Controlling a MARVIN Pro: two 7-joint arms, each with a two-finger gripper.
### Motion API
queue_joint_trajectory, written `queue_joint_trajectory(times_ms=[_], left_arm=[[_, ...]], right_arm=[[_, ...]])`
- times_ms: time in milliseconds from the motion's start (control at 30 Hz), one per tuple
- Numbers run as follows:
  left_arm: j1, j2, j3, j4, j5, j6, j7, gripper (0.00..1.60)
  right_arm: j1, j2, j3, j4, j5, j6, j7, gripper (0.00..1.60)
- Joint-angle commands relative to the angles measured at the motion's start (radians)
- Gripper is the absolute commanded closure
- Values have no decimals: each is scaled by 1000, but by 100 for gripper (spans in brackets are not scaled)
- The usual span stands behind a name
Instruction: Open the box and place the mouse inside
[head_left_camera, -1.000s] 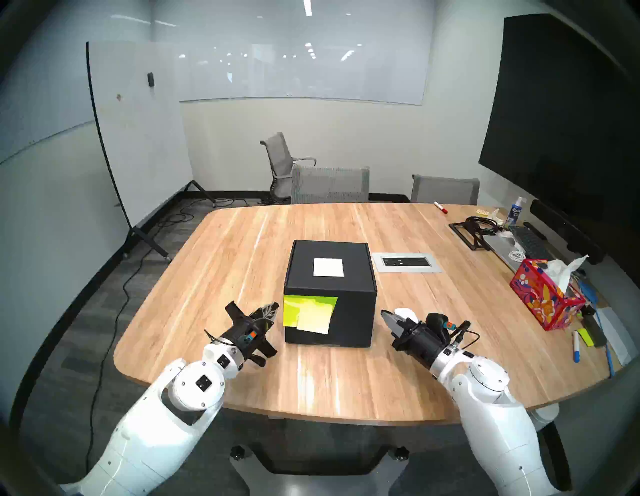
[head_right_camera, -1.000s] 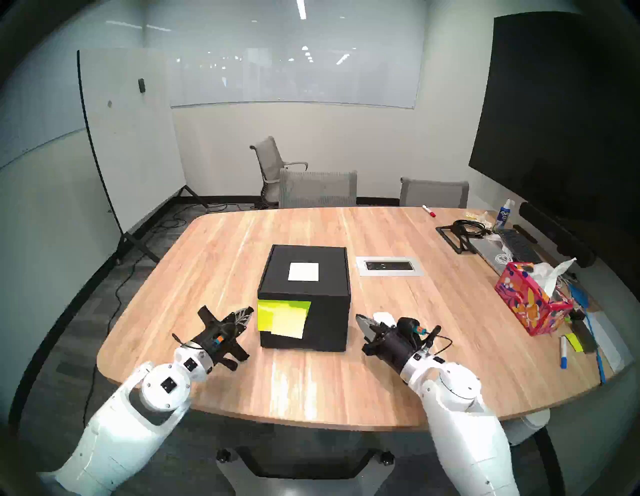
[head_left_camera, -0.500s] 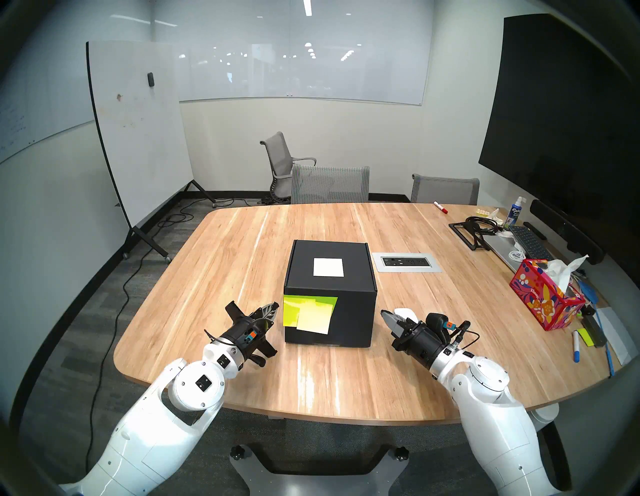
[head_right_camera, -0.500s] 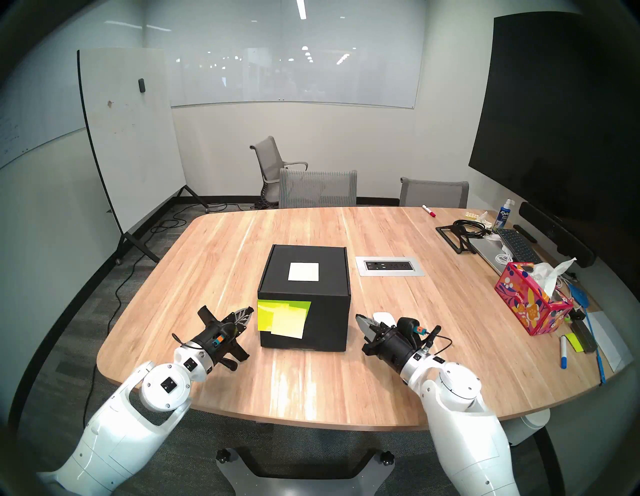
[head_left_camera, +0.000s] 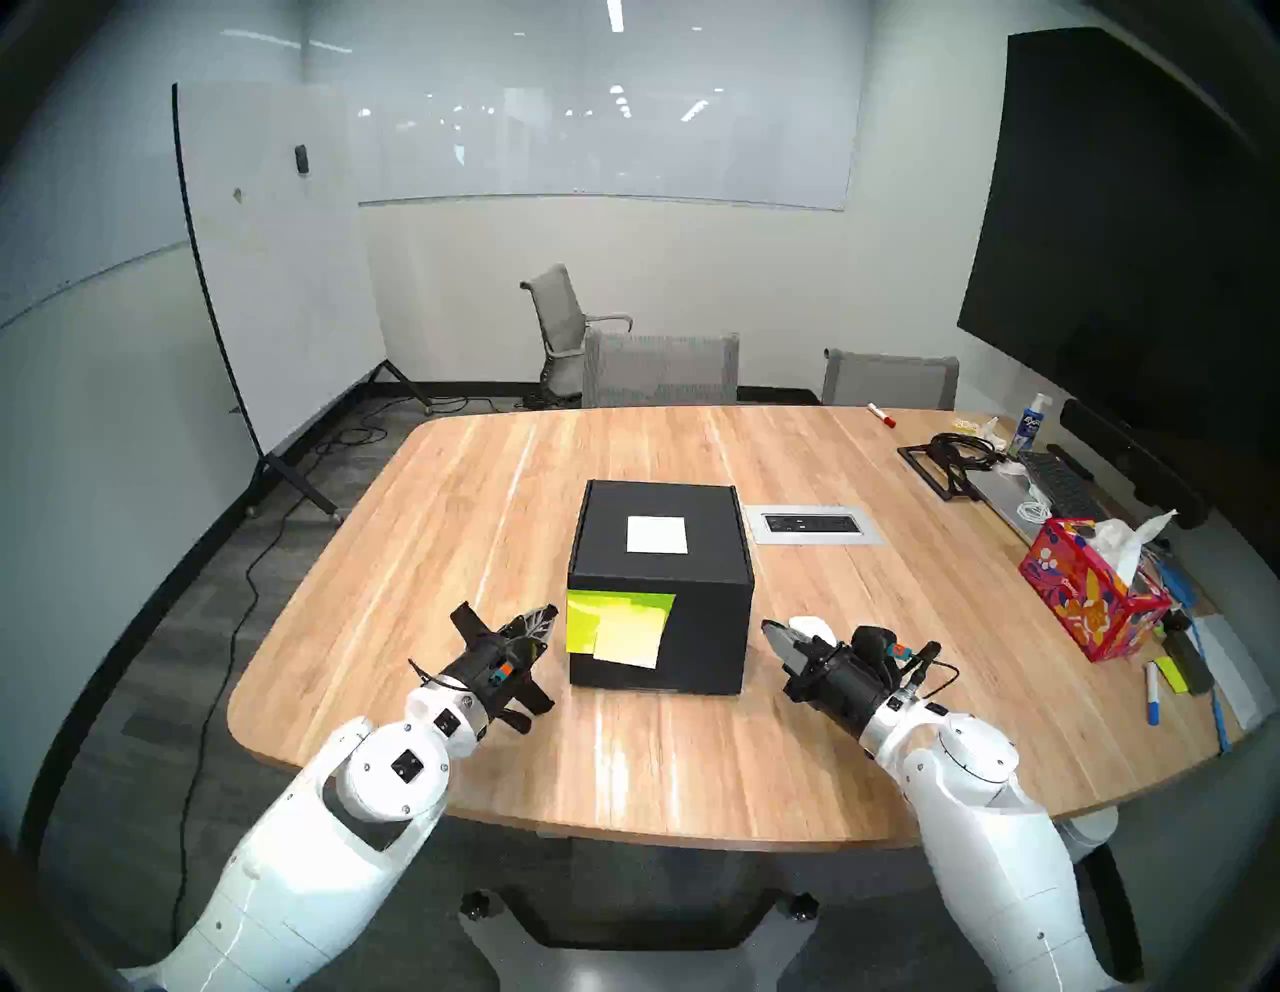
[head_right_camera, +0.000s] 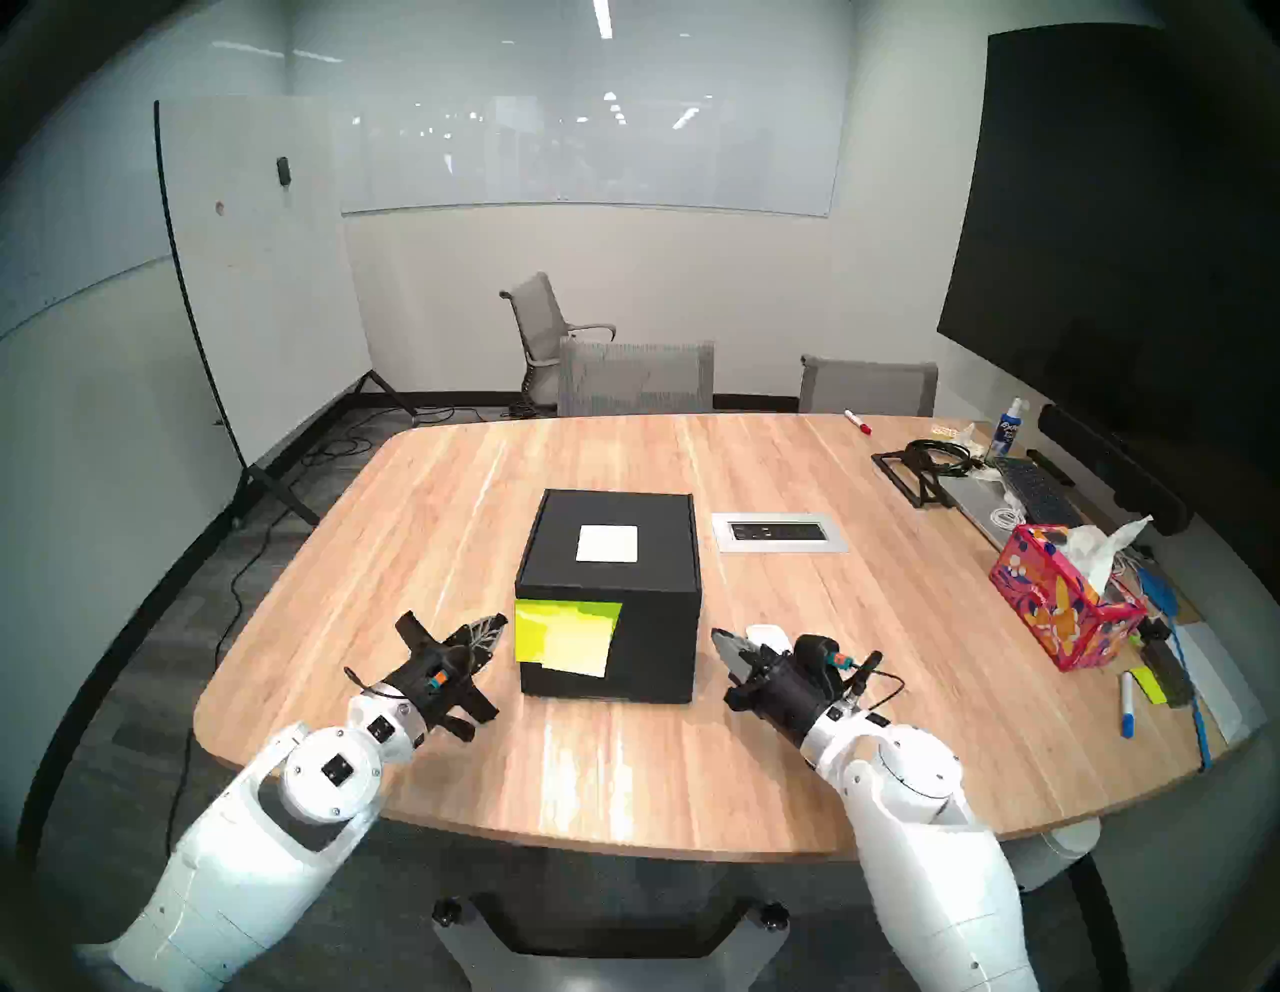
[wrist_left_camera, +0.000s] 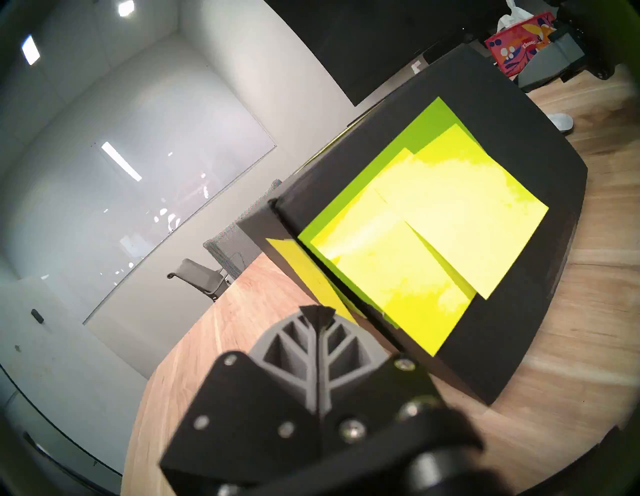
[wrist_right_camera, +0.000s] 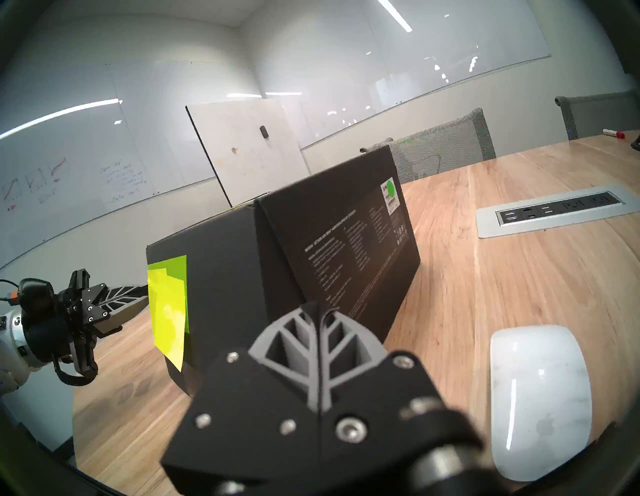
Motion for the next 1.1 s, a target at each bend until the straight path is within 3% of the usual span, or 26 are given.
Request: queue_joint_trajectory(times_ms=[0,1067], left_arm=[[-5,1,-1,-17,3,-5,2,160],[-5,1,-1,-17,3,-5,2,160]], right_arm=[[11,2,0,-15,-1,2,0,160],[11,1,1,-15,-3,3,1,160]])
